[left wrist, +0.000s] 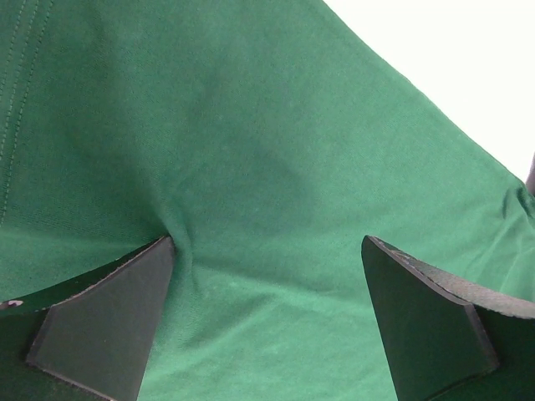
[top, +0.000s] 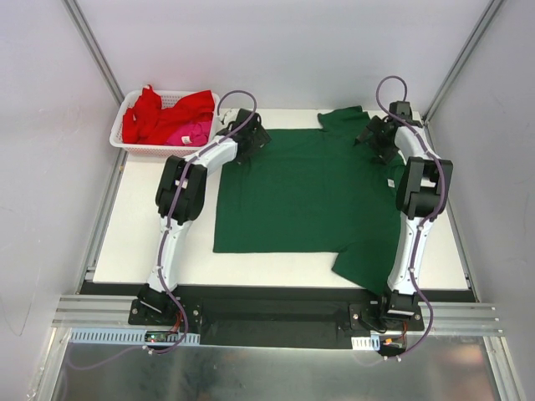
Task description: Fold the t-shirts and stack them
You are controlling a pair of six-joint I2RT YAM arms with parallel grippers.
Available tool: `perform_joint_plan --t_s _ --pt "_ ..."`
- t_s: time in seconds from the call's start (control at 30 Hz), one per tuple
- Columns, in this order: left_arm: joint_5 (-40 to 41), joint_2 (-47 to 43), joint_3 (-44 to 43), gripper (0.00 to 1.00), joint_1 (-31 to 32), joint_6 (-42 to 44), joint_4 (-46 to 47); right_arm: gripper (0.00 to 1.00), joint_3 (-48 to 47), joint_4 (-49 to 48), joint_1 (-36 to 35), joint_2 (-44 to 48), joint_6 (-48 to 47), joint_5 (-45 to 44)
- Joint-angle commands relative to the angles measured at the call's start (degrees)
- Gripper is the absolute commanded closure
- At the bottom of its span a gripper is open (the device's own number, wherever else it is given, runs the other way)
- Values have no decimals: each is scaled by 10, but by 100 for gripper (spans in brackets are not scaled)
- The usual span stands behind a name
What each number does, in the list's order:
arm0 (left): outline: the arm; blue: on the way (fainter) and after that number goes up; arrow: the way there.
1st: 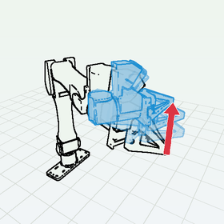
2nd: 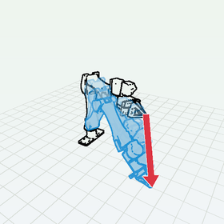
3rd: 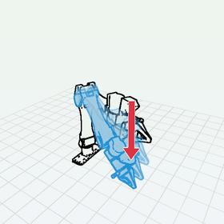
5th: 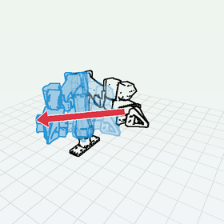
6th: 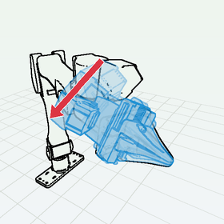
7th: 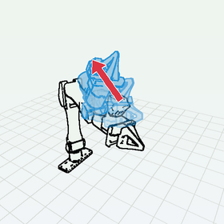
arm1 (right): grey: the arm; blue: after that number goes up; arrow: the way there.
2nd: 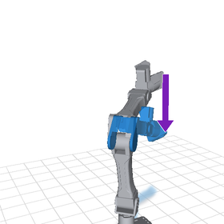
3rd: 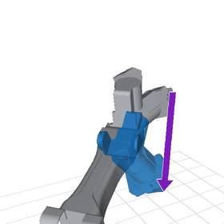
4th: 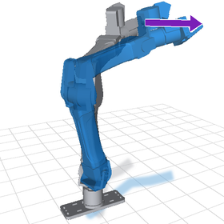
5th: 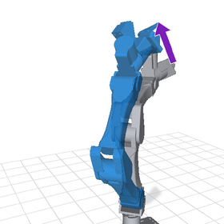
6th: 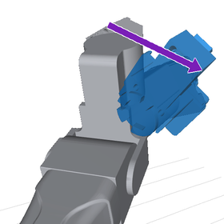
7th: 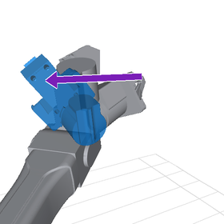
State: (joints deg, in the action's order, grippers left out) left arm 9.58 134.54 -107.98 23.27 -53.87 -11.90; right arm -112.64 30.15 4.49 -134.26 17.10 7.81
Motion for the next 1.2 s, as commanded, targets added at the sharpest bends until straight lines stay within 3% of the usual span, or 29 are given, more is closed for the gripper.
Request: perform_joint_plan --t_s 0.0,0.2,0.5,0.67,0.8,0.93,1.17 --pt "22 22 -28 4 0 -9 -30 4 -45 32 5 -43 8 10" --pt "-7 -5 -43 4 1 28 -32 4 -8 35 8 7 -2 -2" --pt "-30 -68 -39 4 20 121 -37 4 152 10 8 117 -18 -12" --pt "-35 -112 -72 2 48 189 -37 4 101 11 9 138 -65 -1" --pt "-33 -169 -65 2 63 215 -38 4 -10 52 10 144 -101 3" --pt "-12 -247 13 2 88 206 -41 4 -44 68 10 160 -86 1" --pt "-11 -352 225 2 116 125 -39 4 43 18 10 133 -59 1"
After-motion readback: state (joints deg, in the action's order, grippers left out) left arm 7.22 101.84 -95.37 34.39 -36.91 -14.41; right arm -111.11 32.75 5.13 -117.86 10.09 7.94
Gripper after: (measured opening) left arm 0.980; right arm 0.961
